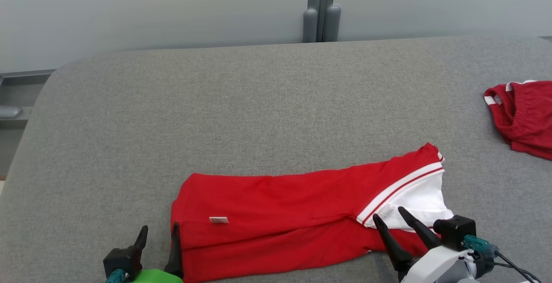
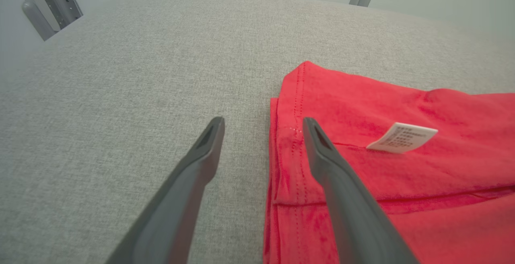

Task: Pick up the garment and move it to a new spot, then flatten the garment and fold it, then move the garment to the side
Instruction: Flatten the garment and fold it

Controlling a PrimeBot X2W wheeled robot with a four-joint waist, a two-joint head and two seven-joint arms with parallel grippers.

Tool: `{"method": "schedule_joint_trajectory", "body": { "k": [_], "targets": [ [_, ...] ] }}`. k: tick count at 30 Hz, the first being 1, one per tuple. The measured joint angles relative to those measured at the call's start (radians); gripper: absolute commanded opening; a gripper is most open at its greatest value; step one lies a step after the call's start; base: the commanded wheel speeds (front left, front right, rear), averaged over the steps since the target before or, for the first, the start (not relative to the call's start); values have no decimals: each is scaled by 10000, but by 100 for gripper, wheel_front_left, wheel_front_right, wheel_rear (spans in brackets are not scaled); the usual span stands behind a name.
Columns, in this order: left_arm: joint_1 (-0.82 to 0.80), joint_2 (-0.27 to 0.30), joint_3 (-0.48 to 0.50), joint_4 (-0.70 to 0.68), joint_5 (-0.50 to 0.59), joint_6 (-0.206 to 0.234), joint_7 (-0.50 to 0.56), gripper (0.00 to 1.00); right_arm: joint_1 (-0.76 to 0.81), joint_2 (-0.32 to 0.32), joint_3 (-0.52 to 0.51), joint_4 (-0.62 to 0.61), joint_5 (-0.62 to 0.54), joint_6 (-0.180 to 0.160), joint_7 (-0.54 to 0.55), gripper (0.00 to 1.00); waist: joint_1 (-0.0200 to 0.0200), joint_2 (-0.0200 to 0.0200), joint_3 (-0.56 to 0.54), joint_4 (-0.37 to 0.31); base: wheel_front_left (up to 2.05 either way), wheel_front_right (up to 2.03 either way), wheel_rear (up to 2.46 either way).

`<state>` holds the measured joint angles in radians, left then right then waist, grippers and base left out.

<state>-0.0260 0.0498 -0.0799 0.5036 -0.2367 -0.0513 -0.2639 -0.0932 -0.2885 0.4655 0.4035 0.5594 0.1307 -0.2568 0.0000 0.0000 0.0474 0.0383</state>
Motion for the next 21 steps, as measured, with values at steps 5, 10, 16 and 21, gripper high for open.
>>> {"method": "schedule_joint_trajectory", "body": {
  "k": [5,10,16,21],
  "targets": [
    [-1,2,-81,10,-17,0,0,100,-202,17,63,33,-92,0,17,100,0,0,9,91,0,0,0],
    [45,2,-35,8,-31,0,0,100,-203,-29,40,61,-176,0,84,83,0,0,-3,230,0,0,0],
    [118,2,-36,17,-113,71,0,100,-203,-38,-13,42,-288,0,278,45,0,0,33,201,0,0,0],
    [113,0,-128,15,-169,73,0,100,-198,33,-92,104,-395,0,451,16,0,0,85,146,0,0,0]
  ]
}}
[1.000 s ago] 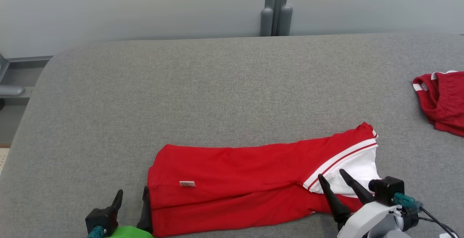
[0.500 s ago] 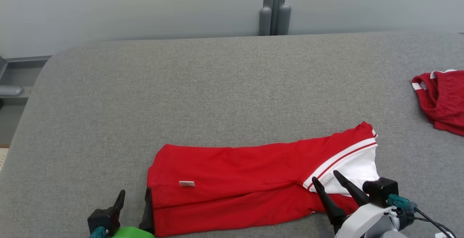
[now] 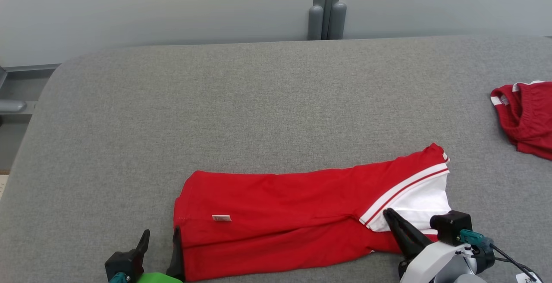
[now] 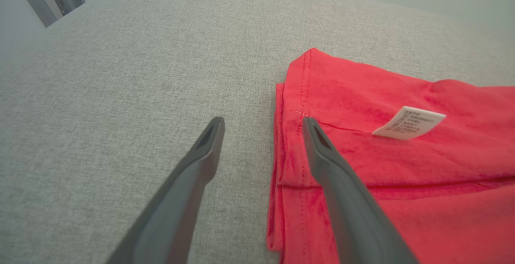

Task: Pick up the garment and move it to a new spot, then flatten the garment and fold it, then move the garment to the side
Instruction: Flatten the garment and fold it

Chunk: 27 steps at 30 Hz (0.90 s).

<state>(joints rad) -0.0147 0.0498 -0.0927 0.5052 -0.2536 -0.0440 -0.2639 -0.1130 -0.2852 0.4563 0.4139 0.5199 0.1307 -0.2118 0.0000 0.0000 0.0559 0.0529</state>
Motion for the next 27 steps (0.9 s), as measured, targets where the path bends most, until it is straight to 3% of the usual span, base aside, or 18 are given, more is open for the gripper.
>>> {"method": "schedule_joint_trajectory", "body": {
  "k": [1,17,18,19,27],
  "targets": [
    [-3,0,-6,0,0,0,0,100,6,2,-29,25,-42,0,23,0,0,0,9,-5,0,0,0],
    [6,0,119,17,10,-75,0,100,1267,146,-213,-449,-150,0,-382,0,0,0,-81,-304,0,0,0],
    [10,0,127,17,17,-88,0,100,1353,173,-263,-487,-146,0,-410,44,0,0,-94,-337,0,0,0],
    [12,0,138,17,38,-90,0,100,1443,184,-301,-568,-146,0,-443,100,0,0,-105,-367,0,0,0],
    [33,0,180,12,67,-102,0,100,2314,211,-1570,-2036,-732,0,-499,100,0,0,-148,-524,0,0,0]
  ]
}}
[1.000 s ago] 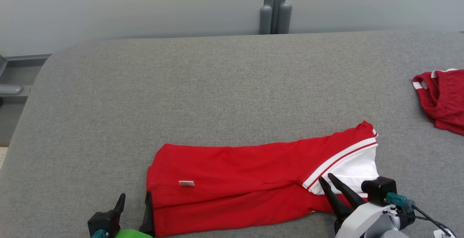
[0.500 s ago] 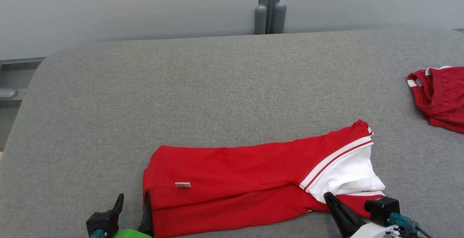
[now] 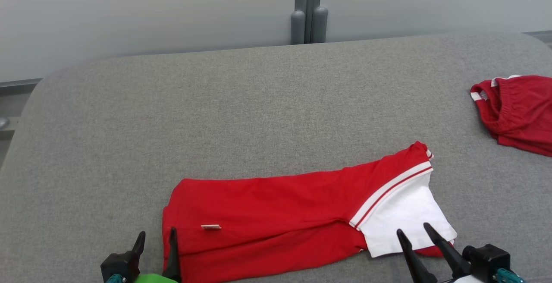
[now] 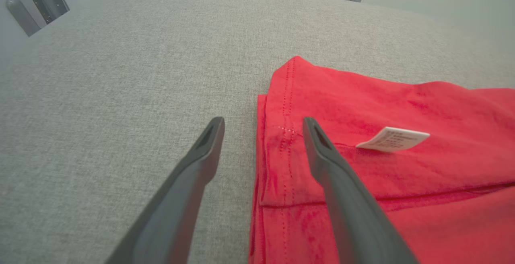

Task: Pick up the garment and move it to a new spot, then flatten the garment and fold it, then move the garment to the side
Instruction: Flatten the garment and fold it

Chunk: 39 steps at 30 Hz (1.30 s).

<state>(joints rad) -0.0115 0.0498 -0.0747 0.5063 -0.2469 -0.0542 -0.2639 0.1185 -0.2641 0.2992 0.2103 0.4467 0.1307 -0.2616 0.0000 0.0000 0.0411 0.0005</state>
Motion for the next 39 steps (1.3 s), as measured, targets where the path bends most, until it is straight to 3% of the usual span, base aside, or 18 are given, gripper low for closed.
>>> {"method": "schedule_joint_trajectory", "body": {
  "k": [7,21,30,39],
  "targets": [
    [10,0,-4,6,4,0,0,100,-64,257,-1083,-92,-407,0,2,100,0,0,2,-49,0,0,0],
    [-308,0,-558,-374,105,-38,0,100,-2458,282,-2044,3173,-635,0,0,100,0,0,514,459,0,0,0],
    [-411,0,-614,-462,151,-38,0,100,-3224,416,-1910,5074,-242,8,90,100,0,0,976,727,0,0,0],
    [-589,0,-708,-464,182,-38,0,100,-3853,355,-972,5730,570,-29,25,100,0,0,1238,756,0,0,0]
  ]
}}
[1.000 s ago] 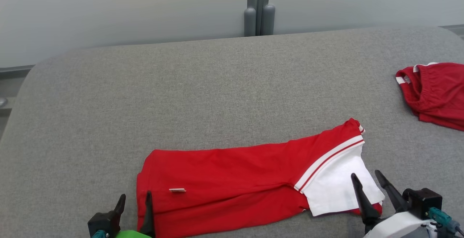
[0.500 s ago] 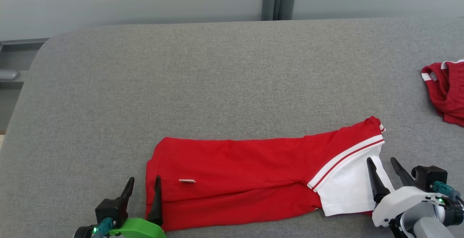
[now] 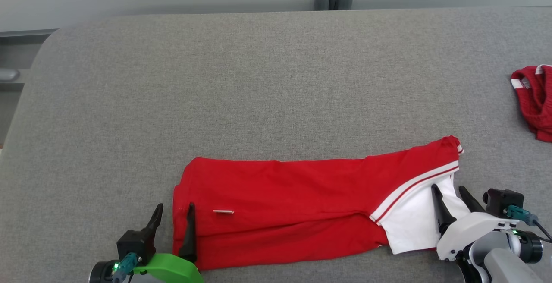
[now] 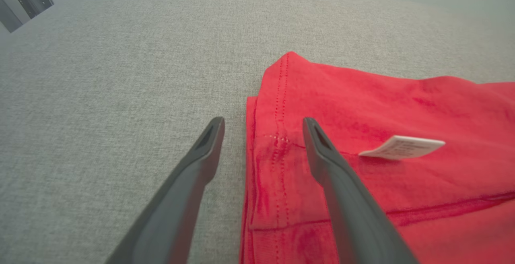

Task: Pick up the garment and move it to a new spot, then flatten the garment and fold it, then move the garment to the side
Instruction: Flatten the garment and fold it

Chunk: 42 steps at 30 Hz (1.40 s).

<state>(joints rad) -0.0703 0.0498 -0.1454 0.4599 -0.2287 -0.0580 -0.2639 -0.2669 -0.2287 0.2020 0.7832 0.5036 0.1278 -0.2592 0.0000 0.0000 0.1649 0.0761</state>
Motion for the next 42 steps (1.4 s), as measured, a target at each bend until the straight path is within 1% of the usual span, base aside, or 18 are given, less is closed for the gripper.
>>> {"method": "schedule_joint_trajectory", "body": {
  "k": [1,2,4,5,10,16,20,25,30,32,35,38,42],
  "targets": [
    [-15,0,-21,-2,0,0,0,100,-27,-42,134,56,77,-10,-13,98,0,0,15,16,0,0,0],
    [-20,0,-35,-2,0,0,0,100,-54,-75,255,82,196,-19,-13,65,0,0,29,33,0,0,0],
    [-21,0,-42,-2,0,0,0,100,-69,-127,364,100,318,-21,-23,19,0,0,42,48,0,0,0],
    [-24,0,-46,-2,-2,0,0,100,-98,-169,481,117,401,-23,-23,0,0,0,54,60,0,0,0],
    [-30,2,-82,4,-13,0,0,100,-269,-174,999,245,803,13,-25,0,0,0,62,105,0,0,0],
    [-30,0,-96,4,-35,0,0,100,-366,-343,1020,454,1120,56,-73,0,0,0,2,116,0,0,0],
    [-28,0,-98,-67,-29,-2,0,100,-459,-418,681,562,1189,125,-81,0,0,0,-95,76,0,0,0],
    [1,2,-182,-169,-29,-48,0,100,-494,-966,-69,704,1191,50,-61,0,1,0,-282,-23,0,0,0],
    [140,0,-295,-182,-35,-50,0,100,-474,-1384,-761,759,1030,40,-33,0,1,1,-496,-136,0,0,0],
    [191,0,-328,-180,-58,-50,0,100,-474,-1436,-861,560,961,38,-33,0,1,0,-575,-178,0,0,0],
    [206,0,-336,-178,-81,-50,0,100,-473,-1421,-698,-75,815,36,-33,0,1,0,-668,-249,0,0,0],
    [292,0,-343,-169,-144,-48,0,100,-448,-1340,-144,-909,673,33,-33,0,1,1,-755,-326,0,0,0],
    [383,0,-418,-121,-186,-48,0,100,-320,-1170,995,-2291,639,33,144,0,1,0,-859,-422,0,0,0]
  ]
}}
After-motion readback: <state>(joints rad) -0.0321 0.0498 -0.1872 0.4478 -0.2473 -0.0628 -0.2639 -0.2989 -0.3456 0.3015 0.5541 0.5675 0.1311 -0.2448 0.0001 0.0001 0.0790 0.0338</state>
